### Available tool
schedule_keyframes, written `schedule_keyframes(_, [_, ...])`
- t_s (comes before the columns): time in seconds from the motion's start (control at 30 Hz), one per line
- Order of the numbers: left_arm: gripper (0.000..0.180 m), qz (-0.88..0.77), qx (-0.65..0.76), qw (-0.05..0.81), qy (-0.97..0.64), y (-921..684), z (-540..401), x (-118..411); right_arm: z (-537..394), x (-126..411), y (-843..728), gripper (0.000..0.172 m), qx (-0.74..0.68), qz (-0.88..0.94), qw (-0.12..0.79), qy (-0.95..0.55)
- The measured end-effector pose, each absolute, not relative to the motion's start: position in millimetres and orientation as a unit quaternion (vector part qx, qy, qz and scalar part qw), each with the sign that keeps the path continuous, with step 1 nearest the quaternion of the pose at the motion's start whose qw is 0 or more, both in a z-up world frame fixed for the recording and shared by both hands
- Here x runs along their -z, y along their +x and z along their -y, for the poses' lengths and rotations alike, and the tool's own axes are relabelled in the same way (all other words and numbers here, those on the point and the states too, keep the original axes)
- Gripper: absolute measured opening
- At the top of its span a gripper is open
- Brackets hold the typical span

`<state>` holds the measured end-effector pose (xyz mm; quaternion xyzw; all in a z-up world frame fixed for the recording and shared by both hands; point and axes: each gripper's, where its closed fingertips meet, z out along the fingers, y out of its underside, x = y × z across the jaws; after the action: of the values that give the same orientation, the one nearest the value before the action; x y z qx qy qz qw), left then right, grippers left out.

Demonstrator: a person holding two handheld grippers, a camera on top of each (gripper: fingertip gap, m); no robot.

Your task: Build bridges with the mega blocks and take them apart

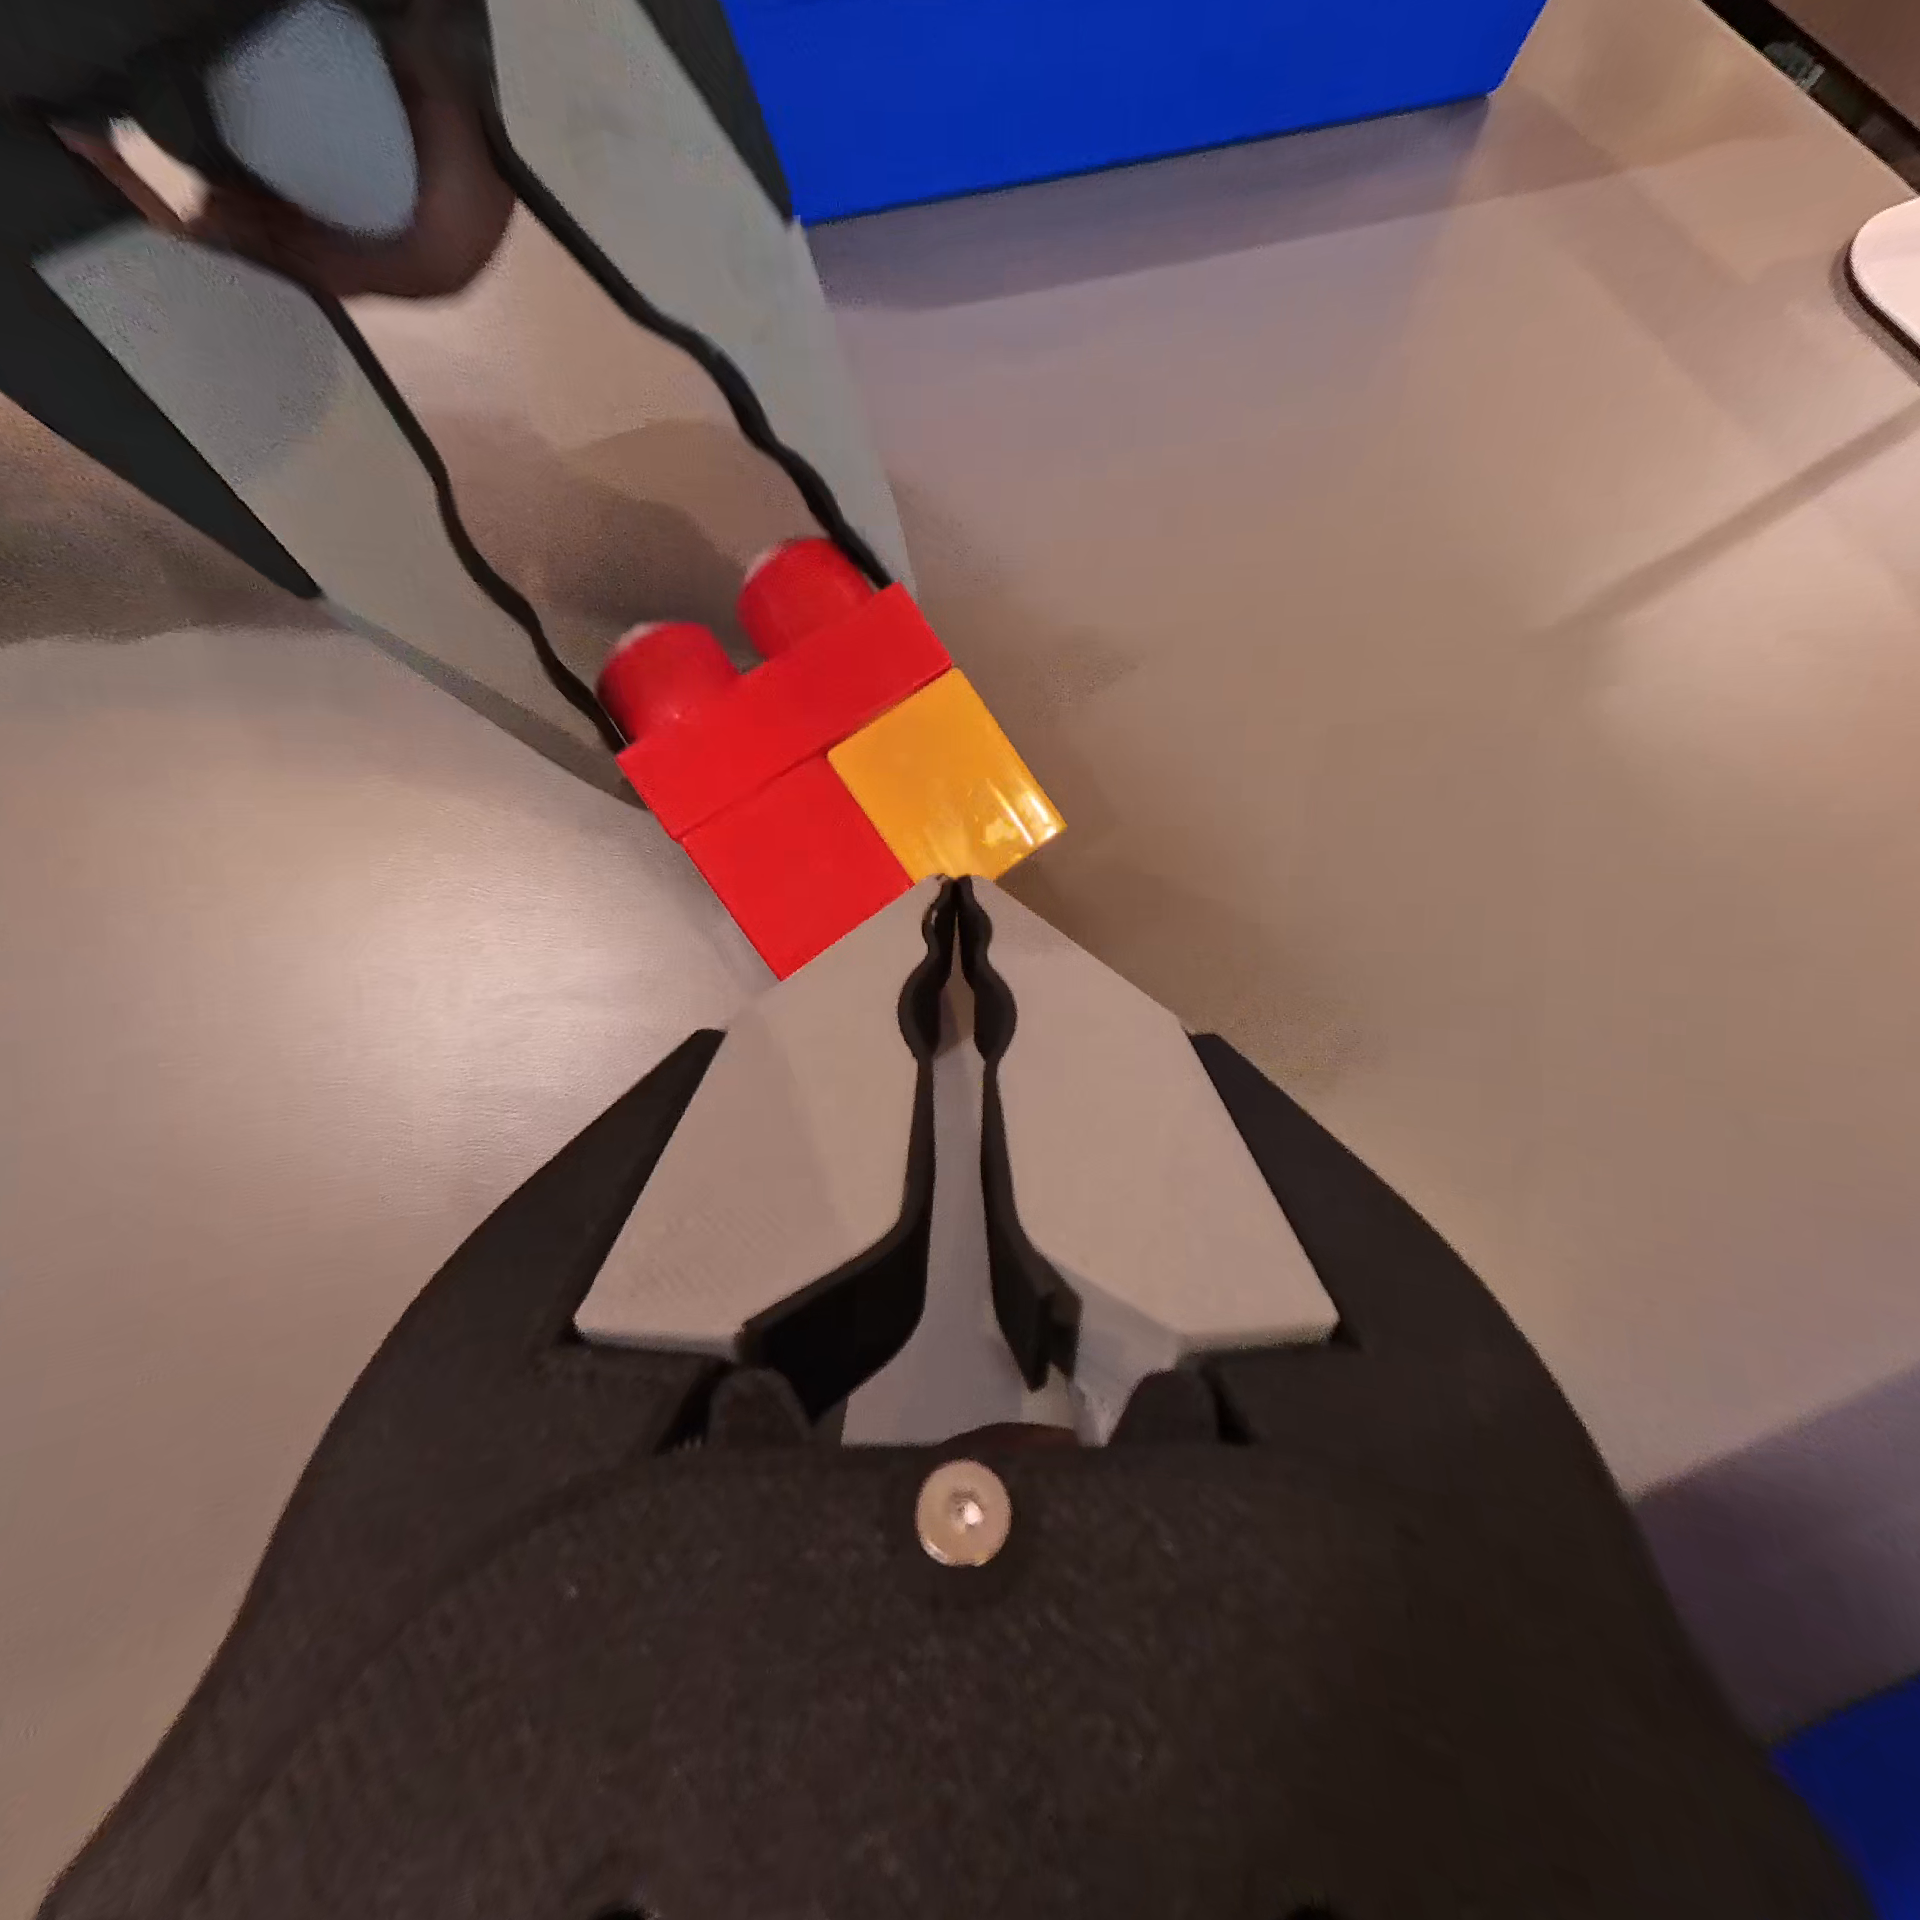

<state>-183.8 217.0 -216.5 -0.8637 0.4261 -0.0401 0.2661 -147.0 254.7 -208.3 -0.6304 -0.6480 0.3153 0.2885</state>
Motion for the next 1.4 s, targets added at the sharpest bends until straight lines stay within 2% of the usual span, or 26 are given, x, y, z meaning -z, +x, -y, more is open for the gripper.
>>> schedule_keyframes(0.2, [0.062,-0.506,-0.018,0.159,-0.847,-155.9,-243.0,174.8,-257.9,229.1,-145.4,0.000,-0.283,0.660,0.265,-0.643])
schedule_keyframes(0.33, [0.062,-0.524,-0.049,0.127,-0.841,-142.3,-256.8,181.8,-273.4,222.8,-136.6,0.000,-0.302,0.633,0.266,-0.662])
schedule_keyframes(0.47, [0.062,-0.484,0.011,0.195,-0.853,-131.1,-261.0,181.6,-278.1,205.3,-133.6,0.000,-0.377,0.585,0.256,-0.671])
schedule_keyframes(0.6, [0.066,-0.429,0.043,0.270,-0.861,-136.2,-268.5,178.4,-276.9,209.4,-134.5,0.000,-0.373,0.583,0.248,-0.677])
schedule_keyframes(0.7, [0.079,-0.382,0.056,0.328,-0.862,-143.2,-269.5,171.6,-278.2,216.8,-134.2,0.000,-0.349,0.592,0.249,-0.683])
schedule_keyframes(0.8, [0.104,-0.262,0.074,0.409,-0.871,-158.5,-263.3,168.1,-283.3,220.2,-132.7,0.000,-0.332,0.589,0.253,-0.692])
schedule_keyframes(0.93, [0.118,-0.122,0.142,0.484,-0.855,-156.8,-248.2,189.6,-289.3,213.4,-135.0,0.002,-0.337,0.570,0.270,-0.699])
schedule_keyframes(1.1, [0.118,-0.150,0.084,0.452,-0.876,-149.5,-261.9,217.4,-280.7,209.8,-140.2,0.002,-0.373,0.561,0.254,-0.695])
schedule_keyframes(1.23, [0.115,-0.185,0.061,0.388,-0.901,-146.3,-275.8,241.0,-280.3,215.2,-139.0,0.002,-0.371,0.559,0.241,-0.701])
schedule_keyframes(1.4, [0.088,-0.222,0.098,0.383,-0.891,-135.1,-283.1,240.2,-284.3,214.8,-136.6,0.003,-0.369,0.555,0.243,-0.705])
